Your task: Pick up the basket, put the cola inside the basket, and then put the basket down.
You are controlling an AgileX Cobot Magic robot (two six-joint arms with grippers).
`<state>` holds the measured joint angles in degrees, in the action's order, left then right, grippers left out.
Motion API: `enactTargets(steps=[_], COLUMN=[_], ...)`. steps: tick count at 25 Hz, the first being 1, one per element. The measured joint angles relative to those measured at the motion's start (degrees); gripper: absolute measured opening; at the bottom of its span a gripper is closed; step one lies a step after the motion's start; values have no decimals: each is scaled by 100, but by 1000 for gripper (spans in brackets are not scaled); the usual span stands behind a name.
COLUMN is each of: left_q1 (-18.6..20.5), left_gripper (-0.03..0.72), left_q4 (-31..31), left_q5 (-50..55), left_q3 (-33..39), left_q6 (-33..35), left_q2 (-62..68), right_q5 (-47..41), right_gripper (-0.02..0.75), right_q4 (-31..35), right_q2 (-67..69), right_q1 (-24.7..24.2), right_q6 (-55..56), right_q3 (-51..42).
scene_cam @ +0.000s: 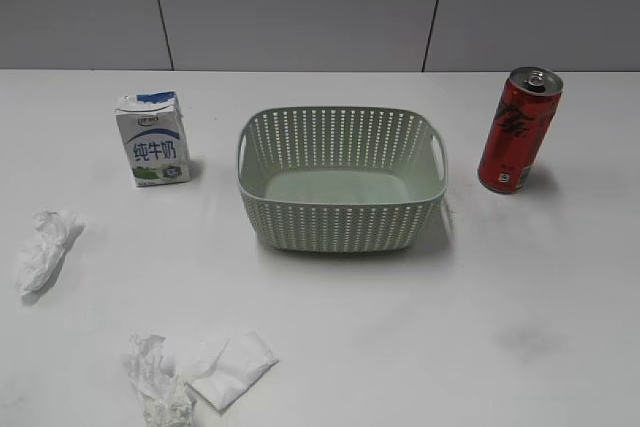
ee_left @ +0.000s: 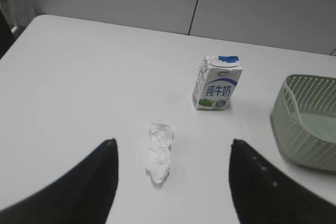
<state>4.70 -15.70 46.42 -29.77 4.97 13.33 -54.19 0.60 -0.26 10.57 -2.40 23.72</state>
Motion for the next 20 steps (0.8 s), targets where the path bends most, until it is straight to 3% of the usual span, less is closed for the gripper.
enactTargets(steps=[6, 13, 16, 20], left_q1=[0, -77, -369, -1037], left_gripper=[501, 512, 519, 520], left_q4=[-617, -813, -832, -818], left_q5=[-541, -489, -347, -163], left_q3=[-259, -1404, -2067, -3024], left_q6=[437, 964, 1018, 1010], left_q2=[1746, 3932, 4791, 5902], right_q5=[0, 0, 0, 0], right_gripper=[586, 586, 586, 586], right_q4=[-1, -6, -6, -6], right_q2=[0, 0, 0, 0], right_q1=[0, 0, 0, 0], right_q6=[6, 6, 6, 6], right_q3=[0, 0, 0, 0])
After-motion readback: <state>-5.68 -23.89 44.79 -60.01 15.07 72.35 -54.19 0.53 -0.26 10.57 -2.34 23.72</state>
